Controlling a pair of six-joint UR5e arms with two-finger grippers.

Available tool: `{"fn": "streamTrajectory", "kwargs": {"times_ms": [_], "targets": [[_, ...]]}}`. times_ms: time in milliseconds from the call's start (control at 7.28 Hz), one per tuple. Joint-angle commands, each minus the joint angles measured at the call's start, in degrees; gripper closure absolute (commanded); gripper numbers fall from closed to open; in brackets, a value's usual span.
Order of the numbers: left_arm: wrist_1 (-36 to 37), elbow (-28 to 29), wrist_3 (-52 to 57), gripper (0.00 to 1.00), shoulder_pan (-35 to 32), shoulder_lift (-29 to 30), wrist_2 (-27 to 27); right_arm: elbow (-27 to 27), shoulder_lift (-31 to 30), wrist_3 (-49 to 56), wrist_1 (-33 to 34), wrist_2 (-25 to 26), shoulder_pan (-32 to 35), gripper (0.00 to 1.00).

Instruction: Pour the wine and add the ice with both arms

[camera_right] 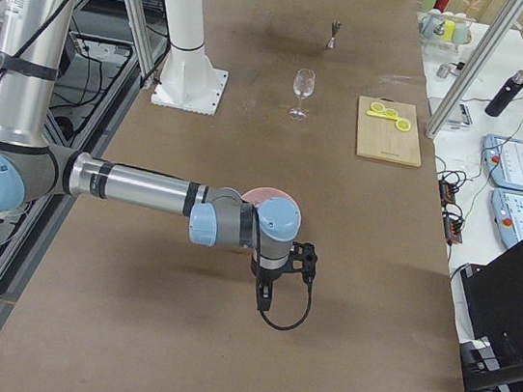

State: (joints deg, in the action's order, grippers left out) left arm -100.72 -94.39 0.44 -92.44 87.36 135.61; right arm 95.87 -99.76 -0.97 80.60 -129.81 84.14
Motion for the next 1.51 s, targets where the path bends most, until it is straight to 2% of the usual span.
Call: {"fn": "streamTrajectory", "kwargs": {"times_ms": [0,275,687,1099,1237,1374], "targets": [[0.09,-0.01,-0.17,0.02,-0.02,0.00,-0.08,-0.07,0.00,0.00,0.00,0.00,-0.02,0.00],[-0.44,-0.18,0.00,0.02,-0.02,0.70,0.00,0.45,0.09,0.44,-0.18,0.00,-0.02,0.00],[-8.77,-0.71,-0.26,0.02,0.07,0.62,0.00,1.41,1.58,0.53,-0.61,0.18,-0.11,0.00],[-12.37,-0.97,-0.53,0.02,0.07,0.79,0.00,1.25,1.32,-0.09,-12.72,0.35,-0.20,0.00],[-16.83,-0.80,-0.61,0.02,0.16,1.05,-0.17,0.20,1.58,-0.17,-12.57,-2.00,-0.20,0.00],[-18.18,-0.80,-0.61,0.02,0.33,1.23,0.09,-0.68,1.41,-1.39,-12.66,-4.46,-0.11,0.00]]}}
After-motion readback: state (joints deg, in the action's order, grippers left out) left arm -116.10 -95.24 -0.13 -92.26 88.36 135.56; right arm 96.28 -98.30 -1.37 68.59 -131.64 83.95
